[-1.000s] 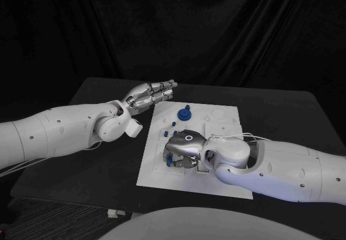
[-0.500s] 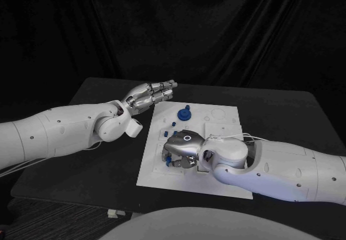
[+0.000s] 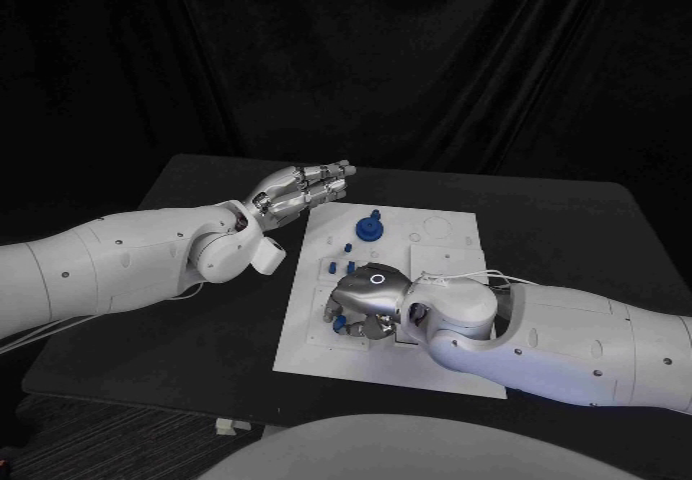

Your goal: Assemble the parts on the task board

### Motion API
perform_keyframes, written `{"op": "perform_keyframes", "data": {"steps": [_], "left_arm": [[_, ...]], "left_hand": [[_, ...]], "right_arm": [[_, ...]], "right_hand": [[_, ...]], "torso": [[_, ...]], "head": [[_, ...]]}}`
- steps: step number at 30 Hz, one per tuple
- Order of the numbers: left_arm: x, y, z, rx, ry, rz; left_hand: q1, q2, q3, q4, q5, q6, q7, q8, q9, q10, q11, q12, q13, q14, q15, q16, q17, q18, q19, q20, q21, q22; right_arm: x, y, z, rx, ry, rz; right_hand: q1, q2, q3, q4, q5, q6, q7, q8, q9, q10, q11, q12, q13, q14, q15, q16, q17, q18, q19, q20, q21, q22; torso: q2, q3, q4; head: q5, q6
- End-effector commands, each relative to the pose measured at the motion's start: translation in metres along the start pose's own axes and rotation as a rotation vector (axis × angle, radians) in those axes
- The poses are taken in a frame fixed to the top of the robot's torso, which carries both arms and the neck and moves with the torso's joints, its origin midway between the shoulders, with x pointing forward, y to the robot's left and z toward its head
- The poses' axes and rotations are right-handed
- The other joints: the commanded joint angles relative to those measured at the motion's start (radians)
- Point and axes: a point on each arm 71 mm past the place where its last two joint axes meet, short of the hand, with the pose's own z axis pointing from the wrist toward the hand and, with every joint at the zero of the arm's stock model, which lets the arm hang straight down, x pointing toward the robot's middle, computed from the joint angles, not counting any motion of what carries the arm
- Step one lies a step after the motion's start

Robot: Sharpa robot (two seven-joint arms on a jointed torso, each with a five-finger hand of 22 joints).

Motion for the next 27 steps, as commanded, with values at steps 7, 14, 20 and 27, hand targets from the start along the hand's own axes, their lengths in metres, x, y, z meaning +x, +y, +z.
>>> {"op": "perform_keyframes", "data": {"steps": [7,14,20,27], "left_arm": [[0.0016,0.0003,0.0005,0.008,0.01,-0.016],[0.0017,0.001,0.0004,0.004,0.011,-0.018],[0.0024,0.0016,0.0008,0.003,0.014,-0.02],[0.0023,0.0021,0.0006,0.0,0.014,-0.02]], "left_hand": [[-0.003,0.007,0.005,0.0,-0.003,0.011,0.002,0.005,0.002,0.0,0.009,0.002,0.0,-0.001,-0.007,-0.003,-0.001,0.014,0.003,0.001,0.002,0.002],[-0.003,0.008,0.006,0.0,-0.002,0.012,0.002,0.005,0.002,0.0,0.01,0.002,0.0,-0.001,-0.007,-0.003,-0.001,0.014,0.004,0.001,0.002,0.003],[-0.003,0.008,0.007,0.0,-0.002,0.012,0.002,0.006,0.002,-0.001,0.01,0.002,0.0,-0.001,-0.006,-0.002,-0.001,0.015,0.004,0.001,0.002,0.004],[-0.003,0.009,0.008,0.001,-0.003,0.012,0.002,0.006,0.002,-0.001,0.01,0.002,0.0,-0.001,-0.006,-0.002,-0.001,0.015,0.005,0.002,0.002,0.004]], "right_arm": [[0.0044,-0.0009,-0.0016,0.011,0.042,-0.008],[0.0043,-0.0017,-0.0025,0.01,0.037,-0.007],[0.0042,-0.0019,-0.0027,0.01,0.034,-0.006],[0.0041,-0.0023,-0.003,0.012,0.032,-0.006]], "right_hand": [[0.002,0.008,0.002,-0.005,0.007,0.029,-0.009,0.021,0.009,-0.015,0.0,0.014,0.005,-0.01,-0.005,-0.009,-0.006,-0.006,-0.017,-0.002,-0.008,0.107],[0.004,0.033,0.009,-0.017,0.02,0.13,-0.002,0.073,0.048,0.041,-0.021,0.041,0.009,-0.005,-0.017,0.003,0.005,-0.008,-0.014,-0.011,0.016,0.111],[-0.008,0.045,0.006,-0.02,0.02,0.165,-0.011,0.095,0.075,0.071,-0.027,0.047,0.007,-0.001,-0.014,0.008,0.009,-0.01,-0.012,-0.011,0.027,0.112],[-0.025,0.047,-0.005,-0.018,0.008,0.166,-0.013,0.097,0.088,0.064,-0.015,0.037,0.003,-0.003,0.0,0.005,0.004,-0.011,-0.015,-0.003,0.022,0.11]], "torso": [[-0.001,-0.0005,-0.0014],[-0.001,0.0001,-0.0009],[-0.001,0.0005,-0.0003],[0.0,-0.0002,-0.0014]], "head": [[0.0,0.0],[-0.002,0.0],[-0.002,0.0],[0.0,0.0]]}}
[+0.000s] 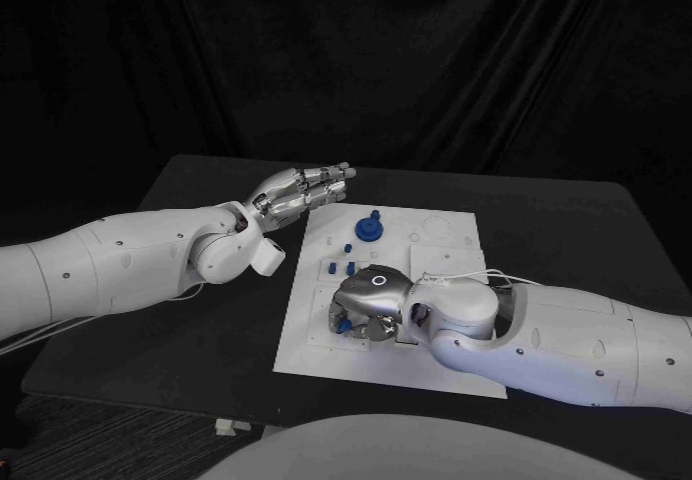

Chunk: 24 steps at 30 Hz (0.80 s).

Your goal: Assemble the parts on the task board

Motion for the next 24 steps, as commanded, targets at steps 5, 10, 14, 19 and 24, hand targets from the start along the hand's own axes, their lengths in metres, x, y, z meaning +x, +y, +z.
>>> {"op": "perform_keyframes", "data": {"steps": [5,10,14,19,24], "left_arm": [[0.0018,0.0001,0.0006,0.008,0.009,-0.015],[0.0021,0.0003,0.0007,0.007,0.01,-0.016],[0.0024,0.0004,0.0007,0.005,0.011,-0.017],[0.0025,0.0005,0.0006,0.004,0.012,-0.017],[0.0025,0.0007,0.0006,0.003,0.012,-0.018]], "left_hand": [[-0.003,0.009,0.008,0.001,-0.003,0.008,-0.002,0.006,0.001,0.003,0.006,0.002,0.0,-0.001,-0.006,-0.002,-0.001,0.015,0.005,0.001,0.002,0.002],[-0.004,0.01,0.009,0.001,-0.003,0.008,-0.001,0.006,0.001,0.002,0.006,0.002,0.0,-0.001,-0.005,-0.002,-0.001,0.015,0.005,0.002,0.002,0.002],[-0.004,0.01,0.009,0.001,-0.003,0.008,-0.001,0.006,0.001,0.002,0.006,0.002,0.0,-0.001,-0.005,-0.002,-0.001,0.015,0.005,0.002,0.002,0.002],[-0.004,0.01,0.009,0.001,-0.003,0.008,-0.001,0.006,0.001,0.002,0.006,0.002,0.0,-0.001,-0.005,-0.002,-0.001,0.015,0.005,0.002,0.002,0.002],[-0.004,0.011,0.01,0.002,-0.002,0.011,-0.001,0.007,0.001,0.002,0.007,0.002,0.0,-0.001,-0.004,-0.002,-0.001,0.016,0.006,0.002,0.003,0.003]], "right_arm": [[0.0017,-0.0009,-0.0004,0.011,0.005,-0.006],[0.0008,-0.0012,0.001,0.02,-0.005,-0.006],[0.0001,-0.0018,0.0022,0.029,-0.014,-0.006],[-0.0011,-0.0026,0.0027,0.035,-0.032,-0.005],[-0.0031,-0.0041,0.0001,0.038,-0.063,-0.002]], "right_hand": [[-0.038,-0.005,-0.021,0.015,-0.049,-0.075,0.019,-0.054,0.035,-0.025,0.022,-0.02,-0.002,-0.007,0.019,-0.005,-0.009,-0.01,-0.008,0.013,-0.012,0.107],[-0.06,-0.013,-0.042,0.024,-0.094,-0.256,-0.017,-0.098,-0.016,-0.07,0.029,-0.028,0.002,-0.018,0.02,-0.014,-0.021,-0.003,-0.022,0.021,-0.041,0.101],[-0.07,-0.012,-0.065,0.021,-0.115,-0.326,-0.034,-0.096,-0.043,-0.11,0.034,-0.027,0.003,-0.026,0.018,-0.024,-0.033,0.002,-0.033,0.021,-0.068,0.096],[-0.076,-0.009,-0.078,0.018,-0.119,-0.354,-0.034,-0.096,-0.053,-0.141,0.039,-0.029,0.003,-0.032,0.018,-0.028,-0.038,0.004,-0.04,0.021,-0.084,0.092],[-0.077,-0.006,-0.088,0.015,-0.121,-0.356,-0.034,-0.094,-0.058,-0.172,0.042,-0.029,0.002,-0.037,0.017,-0.033,-0.045,0.006,-0.045,0.02,-0.097,0.09]], "torso": [[0.001,-0.0005,0.0002],[0.0,-0.0002,0.0001],[0.0,-0.0004,-0.0006],[0.0,-0.0007,-0.0005],[0.0,-0.0006,0.0]], "head": [[0.0,0.0],[-0.002,0.0],[0.0,0.0],[0.003,0.0],[0.001,0.0]]}}
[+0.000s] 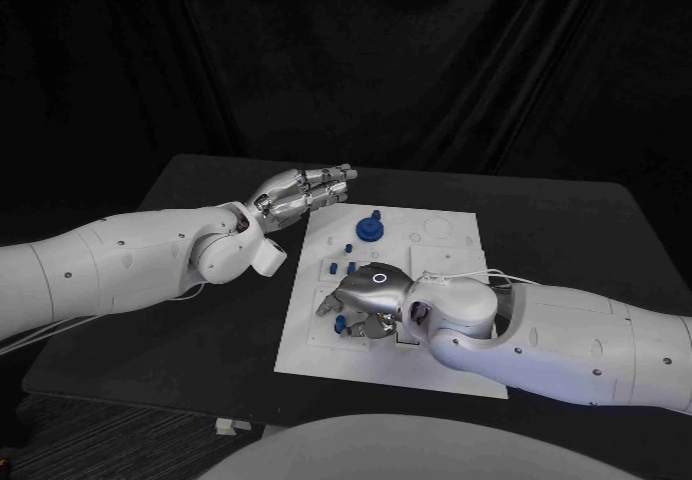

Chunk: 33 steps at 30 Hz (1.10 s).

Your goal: Assemble the parts on the task board

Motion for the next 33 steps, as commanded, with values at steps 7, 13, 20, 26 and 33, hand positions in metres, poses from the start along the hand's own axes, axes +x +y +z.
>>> {"op": "perform_keyframes", "data": {"steps": [7,13,20,26,33], "left_arm": [[0.001,0.0,-0.001,0.008,0.004,-0.013],[-0.003,0.0,-0.003,0.006,-0.006,-0.009],[-0.008,-0.003,-0.008,0.044,-0.043,0.012],[-0.011,-0.005,-0.01,0.072,-0.067,0.029],[-0.01,-0.005,-0.01,0.076,-0.067,0.029]], "left_hand": [[0.0,0.008,0.009,0.0,-0.001,0.008,0.003,0.004,0.002,0.002,0.007,0.002,0.0,-0.001,-0.004,-0.002,-0.001,0.016,0.006,0.002,0.003,0.001],[0.0,0.008,0.009,0.0,-0.001,0.008,0.003,0.004,0.002,0.002,0.007,0.002,0.0,-0.001,-0.004,-0.002,-0.001,0.016,0.006,0.002,0.003,0.001],[0.005,0.004,0.022,0.001,0.004,0.04,0.004,0.018,0.005,0.016,0.009,0.017,0.004,0.004,-0.006,0.001,0.001,0.025,0.018,0.001,0.01,0.014],[0.006,-0.007,0.022,0.011,0.011,0.059,-0.002,0.025,0.006,0.038,0.005,0.041,0.009,0.011,-0.017,0.007,0.004,0.036,0.026,-0.001,0.014,0.02],[0.006,-0.007,0.022,0.012,0.012,0.061,-0.002,0.026,0.006,0.039,0.005,0.042,0.009,0.011,-0.018,0.007,0.004,0.037,0.027,-0.001,0.014,0.021]], "right_arm": [[-0.018,-0.006,-0.019,0.018,-0.13,0.033],[-0.055,-0.022,-0.054,0.054,-0.224,0.115],[-0.102,-0.05,-0.115,0.182,-0.339,0.216],[-0.098,-0.087,-0.154,0.39,-0.214,0.269],[-0.065,-0.115,-0.181,0.608,0.087,0.346]], "right_hand": [[-0.035,-0.016,-0.042,0.015,-0.017,-0.003,-0.006,0.002,-0.01,-0.057,-0.002,0.004,0.0,-0.016,-0.003,-0.012,-0.012,0.008,-0.013,-0.002,-0.02,0.088],[-0.051,-0.066,-0.075,0.082,-0.02,-0.073,0.0,-0.005,-0.021,-0.117,0.003,0.013,0.0,-0.024,0.0,-0.018,-0.02,0.009,-0.023,-0.001,-0.043,0.084],[-0.069,-0.003,-0.056,0.075,0.004,0.023,0.019,0.018,-0.009,-0.108,0.003,0.068,0.01,-0.026,0.002,-0.011,-0.016,0.009,-0.023,0.001,-0.044,0.086],[-0.021,0.041,-0.036,0.045,0.096,0.148,0.073,0.069,0.014,0.063,-0.022,0.193,0.048,-0.03,0.008,-0.02,-0.032,0.011,-0.021,0.007,-0.056,0.083],[-0.026,0.046,-0.035,0.059,0.106,0.203,0.09,0.084,0.027,0.168,-0.064,0.285,0.096,-0.055,-0.024,-0.083,-0.1,0.024,-0.044,-0.018,-0.139,0.065]], "torso": [[0.001,-0.0004,0.001],[0.002,0.0,0.0011],[-0.002,-0.0004,-0.0032],[-0.004,-0.0012,-0.0066],[0.0,-0.0004,-0.0066]], "head": [[-0.006,0.0],[-0.014,0.0],[-0.021,0.0],[-0.033,0.0],[-0.046,0.0]]}}
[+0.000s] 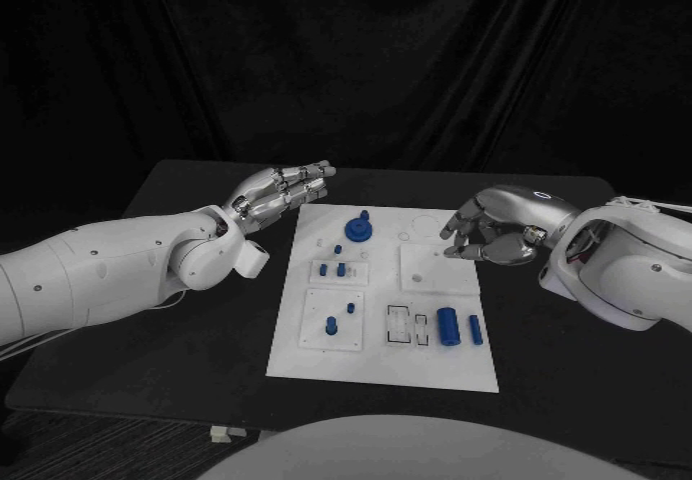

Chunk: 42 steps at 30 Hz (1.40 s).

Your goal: Assemble the parts on the task board

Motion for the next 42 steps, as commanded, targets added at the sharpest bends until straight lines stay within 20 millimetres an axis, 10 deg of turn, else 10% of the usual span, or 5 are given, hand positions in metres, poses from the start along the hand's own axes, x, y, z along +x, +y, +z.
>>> {"op": "perform_keyframes", "data": {"steps": [1,7,13,27,42], "left_arm": [[0.001,-0.002,0.0,0.04,-0.016,0.002],[0.001,-0.001,0.0,0.038,-0.012,-0.002],[0.002,0.0,0.0,0.034,-0.008,-0.006],[0.004,0.002,0.0,0.025,0.002,-0.016],[0.006,0.003,0.0,0.016,0.011,-0.023]], "left_hand": [[0.007,-0.007,0.0,0.006,0.005,0.011,0.0,0.005,0.002,0.008,-0.001,0.004,0.001,-0.002,-0.005,0.007,0.001,0.021,0.007,-0.003,0.004,0.001],[0.008,-0.006,0.001,0.006,0.006,0.013,0.001,0.006,0.002,0.008,-0.001,0.004,0.001,-0.002,-0.006,0.006,0.001,0.021,0.007,-0.003,0.004,0.0],[0.009,-0.005,0.003,0.007,0.007,0.014,0.001,0.006,0.002,0.007,0.0,0.004,0.001,-0.002,-0.005,0.006,0.001,0.022,0.006,-0.003,0.004,0.0],[0.011,-0.003,0.005,0.007,0.007,0.014,0.002,0.007,0.002,0.007,0.001,0.004,0.0,-0.002,-0.004,0.006,0.001,0.022,0.006,-0.002,0.004,-0.001],[0.012,-0.003,0.007,0.009,0.006,0.015,0.004,0.007,0.002,0.007,0.004,0.005,0.0,-0.003,-0.003,0.006,0.001,0.023,0.006,-0.002,0.004,-0.001]], "right_arm": [[0.026,-0.021,-0.007,0.205,0.261,0.026],[0.043,-0.031,-0.01,0.318,0.351,0.019],[0.052,-0.031,-0.01,0.392,0.397,-0.001],[0.064,-0.024,-0.007,0.444,0.418,-0.013],[0.08,-0.011,0.004,0.425,0.452,-0.018]], "right_hand": [[-0.021,0.004,-0.009,0.019,-0.007,0.031,-0.009,0.012,0.009,0.054,-0.021,0.068,0.044,-0.021,-0.016,-0.053,-0.057,0.014,-0.02,-0.013,-0.068,0.054],[-0.281,0.053,-0.109,0.011,-0.053,0.087,-0.043,0.063,0.088,0.047,-0.061,0.642,0.603,0.073,-0.037,0.126,0.145,-0.006,0.044,-0.043,0.045,0.085],[-0.442,0.057,-0.16,0.031,-0.063,0.122,-0.068,0.158,0.227,0.438,-0.078,1.233,1.42,0.208,-0.061,0.417,0.512,-0.029,0.095,-0.06,0.235,0.118],[-0.576,-0.023,-0.064,0.038,-0.067,0.107,-0.1,0.293,0.528,0.438,-0.099,1.233,1.42,0.208,-0.095,0.417,0.512,-0.098,0.226,-0.094,0.724,0.208],[-0.588,-0.05,-0.059,0.038,-0.111,0.051,-0.095,0.312,0.628,0.438,-0.096,1.233,1.42,0.208,-0.093,0.417,0.512,-0.103,0.23,-0.093,0.758,0.214]], "torso": [[0.002,-0.0003,-0.004],[0.005,0.0,-0.0018],[0.007,0.0026,-0.0038],[0.004,-0.0002,0.0049],[0.004,0.0004,0.0063]], "head": [[-0.001,0.0],[-0.006,0.0],[-0.008,0.0],[-0.012,0.0],[-0.015,0.0]]}}
